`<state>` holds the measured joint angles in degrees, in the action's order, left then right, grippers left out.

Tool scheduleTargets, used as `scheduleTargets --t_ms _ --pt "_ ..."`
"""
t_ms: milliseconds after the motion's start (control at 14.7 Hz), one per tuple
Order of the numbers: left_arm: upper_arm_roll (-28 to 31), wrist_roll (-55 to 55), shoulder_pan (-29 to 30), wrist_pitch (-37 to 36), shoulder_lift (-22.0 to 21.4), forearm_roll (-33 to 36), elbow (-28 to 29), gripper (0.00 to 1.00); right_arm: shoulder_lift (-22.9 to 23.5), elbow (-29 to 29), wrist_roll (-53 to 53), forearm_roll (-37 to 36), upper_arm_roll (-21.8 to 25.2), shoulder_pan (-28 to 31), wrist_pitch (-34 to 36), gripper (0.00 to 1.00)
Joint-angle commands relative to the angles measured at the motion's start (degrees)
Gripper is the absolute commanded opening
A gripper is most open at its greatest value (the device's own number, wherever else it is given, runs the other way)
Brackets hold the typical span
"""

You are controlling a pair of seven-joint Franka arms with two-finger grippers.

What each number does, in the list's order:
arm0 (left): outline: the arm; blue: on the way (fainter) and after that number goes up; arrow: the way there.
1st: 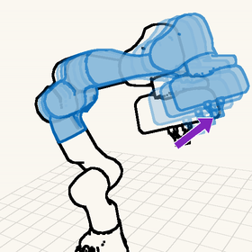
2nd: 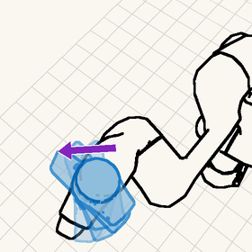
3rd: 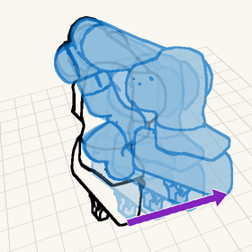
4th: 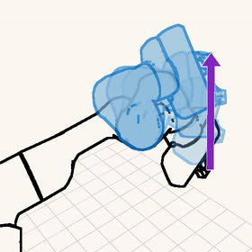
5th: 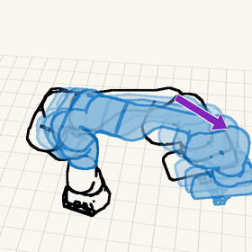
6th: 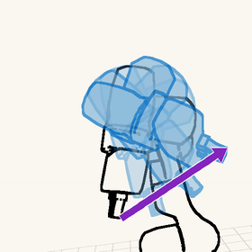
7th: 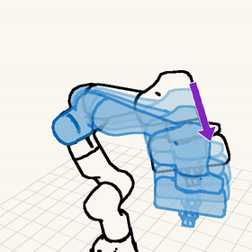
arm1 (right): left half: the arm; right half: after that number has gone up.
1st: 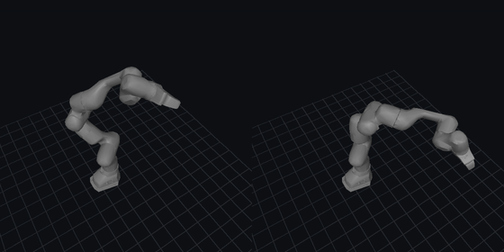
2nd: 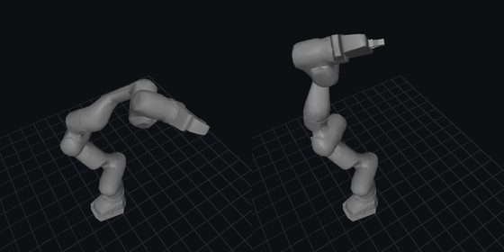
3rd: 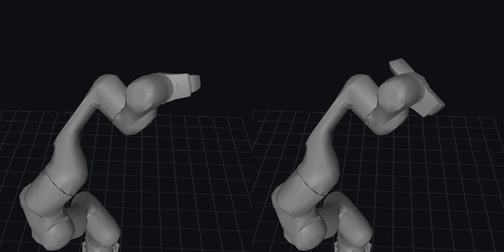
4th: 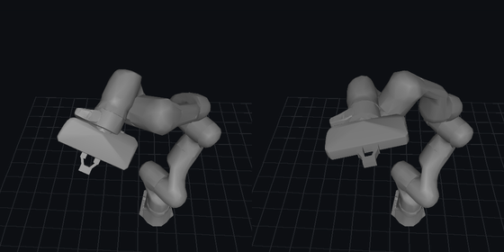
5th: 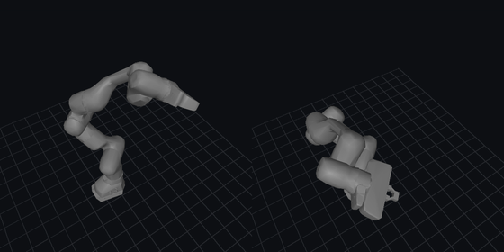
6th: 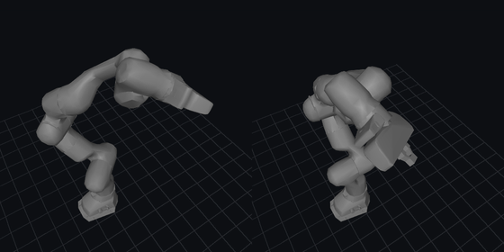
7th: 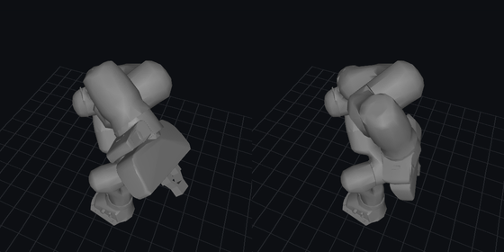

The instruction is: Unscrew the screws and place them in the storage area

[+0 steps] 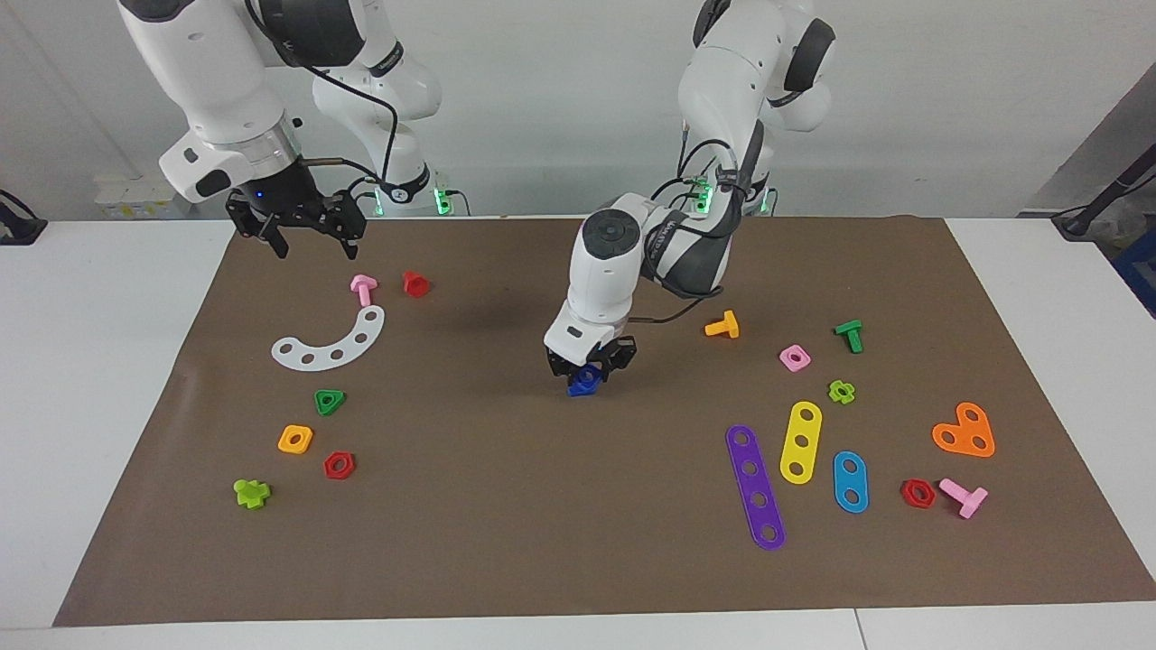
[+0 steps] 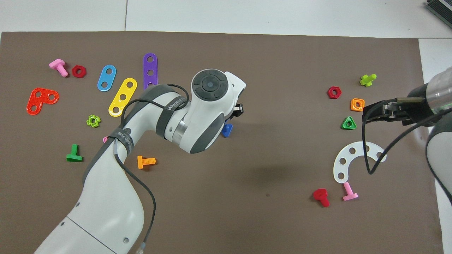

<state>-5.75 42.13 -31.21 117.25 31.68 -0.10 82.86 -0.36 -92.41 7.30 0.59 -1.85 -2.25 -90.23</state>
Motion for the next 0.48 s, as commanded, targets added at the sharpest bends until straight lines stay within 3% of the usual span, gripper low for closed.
scheduleTargets --t_ms 0,205,410 --pt "-0.05 -0.39 4.13 -4.13 1.11 -0.87 -4.28 0.43 -0.78 -0.84 -0.79 0.82 -0.95 0.14 -1.0 1.0" --pt "-0.14 -7.99 9.66 -3.87 0.76 -1.12 -3.24 0.44 -1.48 -3.81 -0.53 0.64 -1.92 -0.64 -4.24 0.99" --pt "-0.14 -19.95 14.93 -3.17 -1.7 -1.21 2.99 0.44 -3.24 -10.23 3.67 0.64 -1.93 -4.76 -12.15 0.99"
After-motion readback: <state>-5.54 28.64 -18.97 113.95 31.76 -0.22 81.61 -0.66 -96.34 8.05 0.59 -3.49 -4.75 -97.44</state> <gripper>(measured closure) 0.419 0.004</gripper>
